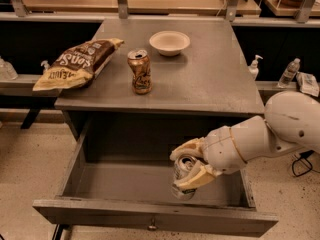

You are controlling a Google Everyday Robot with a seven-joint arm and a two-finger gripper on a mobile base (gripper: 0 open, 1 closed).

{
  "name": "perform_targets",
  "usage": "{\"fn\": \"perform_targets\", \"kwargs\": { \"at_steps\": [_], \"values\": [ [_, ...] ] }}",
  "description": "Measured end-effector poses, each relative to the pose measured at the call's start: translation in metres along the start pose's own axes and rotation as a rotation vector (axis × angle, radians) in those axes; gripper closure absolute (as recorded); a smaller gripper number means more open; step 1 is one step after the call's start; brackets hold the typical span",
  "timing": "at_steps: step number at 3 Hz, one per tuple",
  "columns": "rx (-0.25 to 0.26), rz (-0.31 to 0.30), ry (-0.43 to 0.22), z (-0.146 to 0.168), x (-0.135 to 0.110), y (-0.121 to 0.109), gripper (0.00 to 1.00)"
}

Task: Place 7up can into top drawer

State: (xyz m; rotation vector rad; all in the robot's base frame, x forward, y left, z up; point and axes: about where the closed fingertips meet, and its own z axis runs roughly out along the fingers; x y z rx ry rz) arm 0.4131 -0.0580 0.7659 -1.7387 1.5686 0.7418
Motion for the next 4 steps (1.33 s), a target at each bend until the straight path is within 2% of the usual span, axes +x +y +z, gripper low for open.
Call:
{"fn": "perform_targets", "kwargs": {
  "at_steps": [1, 2, 3, 4],
  "values": [
    [0.067, 0.021, 0.088, 0.017, 0.035, -0.021, 1.0],
    [0.107, 0.026, 0.112, 0.033, 0.061, -0.037, 1.0],
    [0.154, 0.025, 0.075, 0.044, 0.081, -0.045, 0.83],
    [0.16, 0.024, 0.069, 0.046, 0.083, -0.046, 0.59]
  ]
}}
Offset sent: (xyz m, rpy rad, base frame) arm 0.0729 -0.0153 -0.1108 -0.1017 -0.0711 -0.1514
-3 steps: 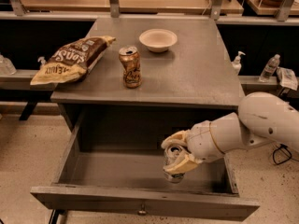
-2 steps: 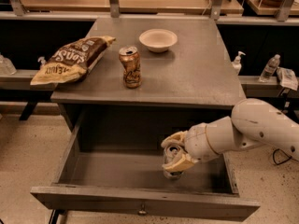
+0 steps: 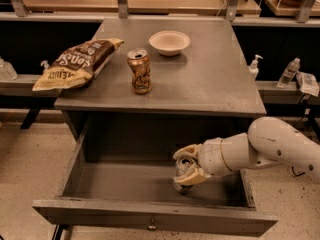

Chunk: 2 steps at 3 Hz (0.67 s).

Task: Place 7up can into top drawer

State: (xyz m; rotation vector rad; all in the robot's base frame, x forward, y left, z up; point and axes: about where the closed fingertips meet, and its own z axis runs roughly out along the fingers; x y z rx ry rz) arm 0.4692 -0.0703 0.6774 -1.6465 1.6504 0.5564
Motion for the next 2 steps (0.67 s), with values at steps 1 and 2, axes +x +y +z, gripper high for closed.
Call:
{"fn": "perform_targets", "kwargs": {
  "at_steps": [1, 2],
  "values": [
    [-0.003, -0.001, -0.001, 0.0012, -0.0007, 0.0006, 0.36],
    [-0.006, -0.002, -0.002, 0.0024, -0.0014, 0.0012, 0.13]
  ]
}}
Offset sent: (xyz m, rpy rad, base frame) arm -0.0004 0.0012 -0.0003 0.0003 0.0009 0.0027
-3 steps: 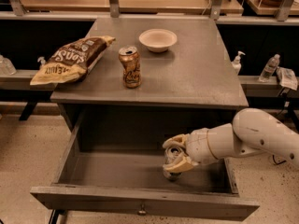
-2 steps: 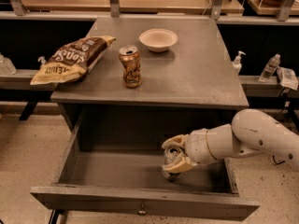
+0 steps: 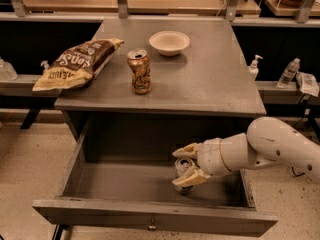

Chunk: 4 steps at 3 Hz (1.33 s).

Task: Place 7up can into top drawer

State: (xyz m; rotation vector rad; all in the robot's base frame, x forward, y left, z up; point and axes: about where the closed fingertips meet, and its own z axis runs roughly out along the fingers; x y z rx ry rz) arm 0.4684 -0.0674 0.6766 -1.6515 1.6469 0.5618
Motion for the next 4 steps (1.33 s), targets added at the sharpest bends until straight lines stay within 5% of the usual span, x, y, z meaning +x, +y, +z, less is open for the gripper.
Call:
{"fn": "perform_targets", "kwargs": {
  "at_steps": [1, 2, 4],
  "values": [
    [-0.003, -0.001, -0.001, 0.001, -0.001, 0.001, 0.0],
    [-0.003, -0.001, -0.001, 0.001, -0.001, 0.001, 0.0],
    [0.113, 0.043, -0.151, -0.076, -0.014, -0.017, 0.0]
  ]
}}
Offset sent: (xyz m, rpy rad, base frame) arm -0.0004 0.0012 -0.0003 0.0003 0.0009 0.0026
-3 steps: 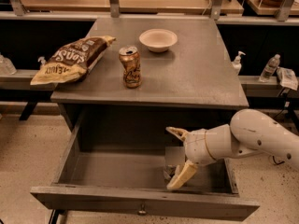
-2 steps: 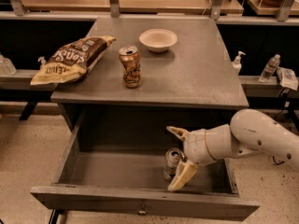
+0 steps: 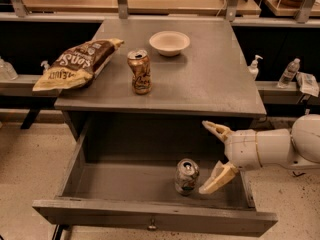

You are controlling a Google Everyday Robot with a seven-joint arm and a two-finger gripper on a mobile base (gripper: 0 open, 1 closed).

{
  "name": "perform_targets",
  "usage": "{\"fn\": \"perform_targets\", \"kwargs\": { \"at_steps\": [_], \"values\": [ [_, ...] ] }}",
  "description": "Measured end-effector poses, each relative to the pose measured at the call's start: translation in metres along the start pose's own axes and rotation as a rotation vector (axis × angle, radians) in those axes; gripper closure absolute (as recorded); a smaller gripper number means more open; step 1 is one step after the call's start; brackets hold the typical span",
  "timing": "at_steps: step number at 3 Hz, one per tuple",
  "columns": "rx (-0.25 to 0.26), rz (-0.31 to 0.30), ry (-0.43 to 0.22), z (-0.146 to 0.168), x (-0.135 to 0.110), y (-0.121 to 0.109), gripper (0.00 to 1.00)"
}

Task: Place 7up can into top drawer

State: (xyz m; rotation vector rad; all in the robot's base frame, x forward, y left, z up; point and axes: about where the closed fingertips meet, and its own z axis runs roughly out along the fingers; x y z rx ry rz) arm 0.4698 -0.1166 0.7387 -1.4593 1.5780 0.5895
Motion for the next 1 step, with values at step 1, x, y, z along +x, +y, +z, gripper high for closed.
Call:
{"fn": "perform_targets", "kwargs": {
  "at_steps": [1],
  "values": [
    [0.0, 0.0, 0.0, 0.0, 0.0, 0.0, 0.0]
  ]
}}
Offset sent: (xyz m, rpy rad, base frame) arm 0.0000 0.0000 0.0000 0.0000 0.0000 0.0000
